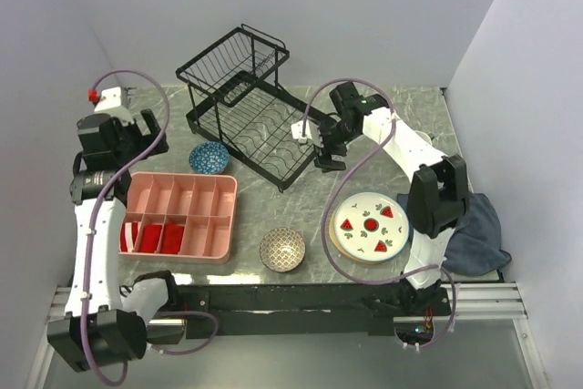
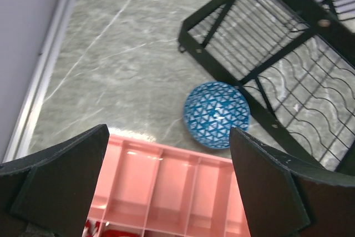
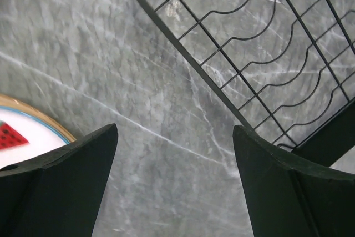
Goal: Load the mixed dishes into the dish rack
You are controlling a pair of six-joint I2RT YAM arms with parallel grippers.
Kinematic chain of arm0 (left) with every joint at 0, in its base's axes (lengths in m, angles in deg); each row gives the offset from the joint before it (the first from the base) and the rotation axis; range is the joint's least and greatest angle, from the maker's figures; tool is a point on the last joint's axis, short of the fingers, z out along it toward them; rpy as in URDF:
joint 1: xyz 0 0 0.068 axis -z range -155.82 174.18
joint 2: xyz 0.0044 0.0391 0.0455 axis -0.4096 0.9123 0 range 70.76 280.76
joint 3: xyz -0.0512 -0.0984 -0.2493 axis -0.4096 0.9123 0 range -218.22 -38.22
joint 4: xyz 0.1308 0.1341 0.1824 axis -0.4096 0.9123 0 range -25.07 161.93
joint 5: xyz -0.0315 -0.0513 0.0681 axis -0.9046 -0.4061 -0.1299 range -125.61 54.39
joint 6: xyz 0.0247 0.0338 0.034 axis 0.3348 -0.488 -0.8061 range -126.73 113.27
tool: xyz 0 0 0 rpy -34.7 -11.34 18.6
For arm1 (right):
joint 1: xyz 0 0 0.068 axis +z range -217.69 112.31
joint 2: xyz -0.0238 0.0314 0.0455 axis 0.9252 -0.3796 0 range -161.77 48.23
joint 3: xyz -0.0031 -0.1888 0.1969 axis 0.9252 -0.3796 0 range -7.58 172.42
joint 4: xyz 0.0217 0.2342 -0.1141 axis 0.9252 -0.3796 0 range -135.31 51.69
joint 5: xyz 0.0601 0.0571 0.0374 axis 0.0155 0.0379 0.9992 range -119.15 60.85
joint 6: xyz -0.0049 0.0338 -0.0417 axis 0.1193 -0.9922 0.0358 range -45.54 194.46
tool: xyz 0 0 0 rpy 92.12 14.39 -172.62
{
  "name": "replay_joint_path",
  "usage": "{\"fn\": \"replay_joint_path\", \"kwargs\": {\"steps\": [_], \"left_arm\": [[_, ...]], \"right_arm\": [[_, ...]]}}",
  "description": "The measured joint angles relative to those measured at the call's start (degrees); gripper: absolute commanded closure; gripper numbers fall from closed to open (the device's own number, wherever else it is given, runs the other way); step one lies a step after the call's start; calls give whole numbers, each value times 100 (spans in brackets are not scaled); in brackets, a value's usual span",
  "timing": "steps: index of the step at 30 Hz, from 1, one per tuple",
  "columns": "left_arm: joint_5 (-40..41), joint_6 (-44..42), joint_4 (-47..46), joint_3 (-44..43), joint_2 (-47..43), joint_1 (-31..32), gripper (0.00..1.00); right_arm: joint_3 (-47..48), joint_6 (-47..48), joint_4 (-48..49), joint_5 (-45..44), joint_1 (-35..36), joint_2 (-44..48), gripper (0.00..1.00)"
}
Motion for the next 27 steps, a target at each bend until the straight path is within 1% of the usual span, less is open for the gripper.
{"fn": "replay_joint_path", "kwargs": {"steps": [3, 8, 11, 14, 19, 20, 23, 26, 27], "left_arm": [[-96, 0, 63, 63, -76, -282, 4], [-350, 7, 138, 70, -101, -743, 4], [-444, 4, 184, 90, -144, -909, 4], [-538, 2, 205, 149, -212, -1012, 4], [-638, 0, 282, 166, -225, -1161, 4], [-654, -2, 302, 166, -225, -1180, 4], [-667, -24, 328, 166, -229, -1220, 4], [-640, -107, 310, 179, -275, -1224, 4], [-632, -140, 308, 190, -302, -1224, 4]], "right_arm": [[352, 612, -334, -31, 22, -278, 8], [1071, 1362, -535, -92, 33, -844, 8], [1198, 1698, -649, -179, 33, -1086, 8], [1357, 1891, -726, -227, 35, -1346, 11], [1932, 2013, -811, -302, 35, -1943, 20], [1978, 2035, -811, -313, 35, -1998, 20], [2024, 2083, -833, -352, 35, -2076, 27], [2037, 2157, -883, -380, 35, -2074, 36], [2037, 2170, -907, -411, 35, -2074, 42]]}}
